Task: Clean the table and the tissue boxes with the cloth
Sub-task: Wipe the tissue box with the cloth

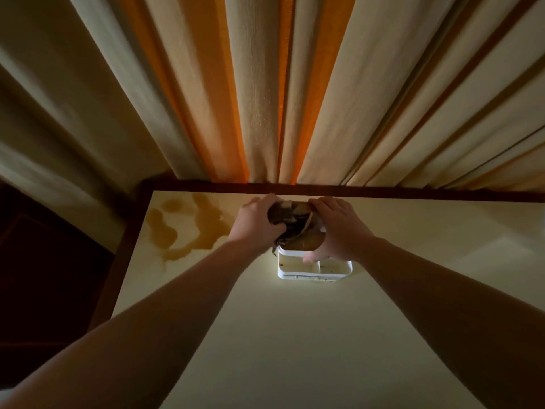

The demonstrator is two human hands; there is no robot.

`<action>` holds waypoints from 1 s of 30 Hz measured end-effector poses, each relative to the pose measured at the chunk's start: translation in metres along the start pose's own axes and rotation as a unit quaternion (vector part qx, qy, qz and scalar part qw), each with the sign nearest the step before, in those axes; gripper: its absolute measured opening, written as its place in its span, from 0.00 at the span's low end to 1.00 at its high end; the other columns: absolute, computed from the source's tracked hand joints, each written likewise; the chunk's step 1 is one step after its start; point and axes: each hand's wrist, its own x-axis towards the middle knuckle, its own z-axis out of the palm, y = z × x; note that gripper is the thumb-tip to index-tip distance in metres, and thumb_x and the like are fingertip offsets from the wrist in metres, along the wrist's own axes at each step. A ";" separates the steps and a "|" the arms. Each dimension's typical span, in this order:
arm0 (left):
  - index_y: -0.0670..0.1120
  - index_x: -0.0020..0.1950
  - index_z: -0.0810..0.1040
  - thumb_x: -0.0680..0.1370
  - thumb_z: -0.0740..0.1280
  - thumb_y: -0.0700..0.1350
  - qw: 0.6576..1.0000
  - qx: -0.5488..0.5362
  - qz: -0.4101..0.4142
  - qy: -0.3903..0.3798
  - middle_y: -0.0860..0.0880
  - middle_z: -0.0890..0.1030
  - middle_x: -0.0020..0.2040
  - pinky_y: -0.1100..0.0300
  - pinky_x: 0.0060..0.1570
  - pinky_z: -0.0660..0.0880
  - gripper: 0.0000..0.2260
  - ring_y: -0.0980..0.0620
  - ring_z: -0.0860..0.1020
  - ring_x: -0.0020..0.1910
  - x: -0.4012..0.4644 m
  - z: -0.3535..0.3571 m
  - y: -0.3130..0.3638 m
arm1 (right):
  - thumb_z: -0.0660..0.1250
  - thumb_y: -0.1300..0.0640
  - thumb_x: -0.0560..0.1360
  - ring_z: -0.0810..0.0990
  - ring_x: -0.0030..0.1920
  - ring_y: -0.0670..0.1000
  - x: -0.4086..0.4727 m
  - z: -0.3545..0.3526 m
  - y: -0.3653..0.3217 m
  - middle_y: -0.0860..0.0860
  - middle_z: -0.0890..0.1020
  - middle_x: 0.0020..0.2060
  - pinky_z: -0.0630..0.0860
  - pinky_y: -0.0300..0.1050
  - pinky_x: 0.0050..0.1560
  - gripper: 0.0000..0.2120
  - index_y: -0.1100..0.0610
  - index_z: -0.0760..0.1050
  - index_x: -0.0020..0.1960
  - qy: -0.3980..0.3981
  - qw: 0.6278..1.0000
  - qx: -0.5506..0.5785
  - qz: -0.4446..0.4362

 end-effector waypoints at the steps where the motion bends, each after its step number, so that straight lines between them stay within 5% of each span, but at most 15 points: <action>1: 0.54 0.60 0.78 0.74 0.76 0.43 1.000 -0.016 -0.006 -0.011 0.55 0.79 0.53 0.69 0.44 0.72 0.17 0.56 0.77 0.50 -0.012 -0.001 -0.002 | 0.78 0.25 0.54 0.61 0.76 0.55 -0.001 -0.002 -0.001 0.49 0.64 0.76 0.58 0.54 0.79 0.64 0.52 0.59 0.81 -0.001 1.000 0.012 0.010; 10: 0.59 0.61 0.72 0.78 0.72 0.43 0.975 -0.160 -0.139 -0.060 0.53 0.84 0.53 0.69 0.34 0.78 0.16 0.61 0.82 0.43 -0.081 0.020 -0.057 | 0.84 0.38 0.59 0.57 0.79 0.56 -0.005 -0.010 -0.012 0.48 0.60 0.79 0.62 0.55 0.77 0.62 0.50 0.53 0.83 -0.010 0.998 0.036 0.046; 16: 0.61 0.64 0.75 0.80 0.69 0.45 0.964 -0.226 -0.140 -0.013 0.56 0.81 0.53 0.55 0.52 0.79 0.16 0.54 0.79 0.53 -0.040 0.026 -0.058 | 0.83 0.32 0.54 0.59 0.77 0.53 -0.012 -0.010 -0.017 0.45 0.63 0.76 0.66 0.56 0.75 0.65 0.48 0.55 0.81 -0.029 0.998 0.023 0.041; 21: 0.61 0.71 0.72 0.82 0.63 0.43 0.963 -0.243 -0.119 -0.013 0.52 0.81 0.56 0.53 0.54 0.78 0.20 0.50 0.79 0.53 0.012 0.020 -0.049 | 0.83 0.33 0.56 0.57 0.77 0.52 -0.015 -0.007 -0.022 0.44 0.60 0.77 0.66 0.58 0.74 0.64 0.46 0.53 0.82 -0.032 0.997 0.020 0.062; 25: 0.58 0.68 0.74 0.83 0.60 0.42 0.963 -0.233 -0.126 -0.052 0.51 0.81 0.50 0.57 0.45 0.76 0.16 0.49 0.80 0.48 0.024 0.020 -0.049 | 0.83 0.32 0.55 0.60 0.76 0.53 -0.015 -0.007 -0.023 0.45 0.63 0.75 0.68 0.59 0.72 0.63 0.44 0.55 0.80 -0.034 0.997 0.027 0.059; 30: 0.58 0.57 0.74 0.80 0.62 0.41 0.954 -0.254 -0.148 -0.063 0.50 0.81 0.47 0.49 0.46 0.81 0.12 0.46 0.81 0.47 -0.022 0.029 -0.055 | 0.84 0.32 0.53 0.60 0.77 0.53 -0.016 -0.006 -0.024 0.45 0.63 0.77 0.69 0.58 0.73 0.65 0.44 0.55 0.81 -0.021 0.997 0.026 0.072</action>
